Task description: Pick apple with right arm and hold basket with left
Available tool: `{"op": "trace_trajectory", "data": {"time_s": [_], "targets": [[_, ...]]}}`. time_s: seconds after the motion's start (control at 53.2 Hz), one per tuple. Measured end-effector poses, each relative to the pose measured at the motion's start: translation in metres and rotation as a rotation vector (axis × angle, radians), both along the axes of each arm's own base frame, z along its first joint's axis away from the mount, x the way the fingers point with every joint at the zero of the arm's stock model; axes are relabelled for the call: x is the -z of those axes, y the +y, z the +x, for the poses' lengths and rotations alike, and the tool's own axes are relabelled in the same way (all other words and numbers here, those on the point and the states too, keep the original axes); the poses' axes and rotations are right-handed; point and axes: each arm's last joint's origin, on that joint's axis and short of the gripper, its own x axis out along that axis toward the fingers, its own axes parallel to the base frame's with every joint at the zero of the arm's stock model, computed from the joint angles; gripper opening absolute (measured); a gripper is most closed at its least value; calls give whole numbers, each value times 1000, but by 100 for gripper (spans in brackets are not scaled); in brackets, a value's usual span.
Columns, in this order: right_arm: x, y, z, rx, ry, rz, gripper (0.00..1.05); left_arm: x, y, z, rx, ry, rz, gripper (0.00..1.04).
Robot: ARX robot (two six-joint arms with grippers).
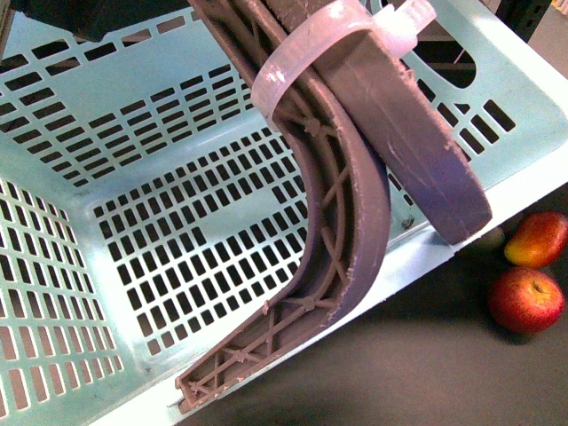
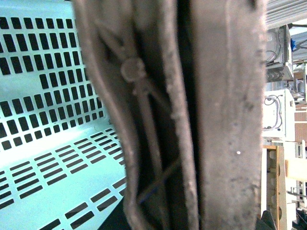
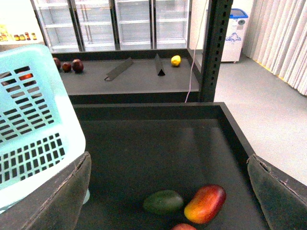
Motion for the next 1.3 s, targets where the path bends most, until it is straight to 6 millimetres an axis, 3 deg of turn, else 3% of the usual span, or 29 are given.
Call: {"op": "trace_trajectory", "data": {"time_s": [0.245,0.32,0.414,0.696,0.809,0.959,1.053,1.298], "targets": [[0,0,0,8,9,6,96,0,0,0,0,0,0,16],[3,-5,3,137,303,68,96,0,0,0,0,-1,2,16],[12,-14,13,173,460,110,96,0,0,0,4,-2,4,16],[27,-30,54,158,505,45,96,1,-1,0,3,1,5,15],[42,-36,82,138,550,-1,96,1,-1,1,2,2,5,15],[91,-40,134,117,737,-89,96,1,-1,1,3,1,5,15],[115,-37,147,99,842,-103,96,1,-1,1,3,1,5,15],[136,-36,172,104,895,-118,96,1,-1,1,3,1,5,15]]}}
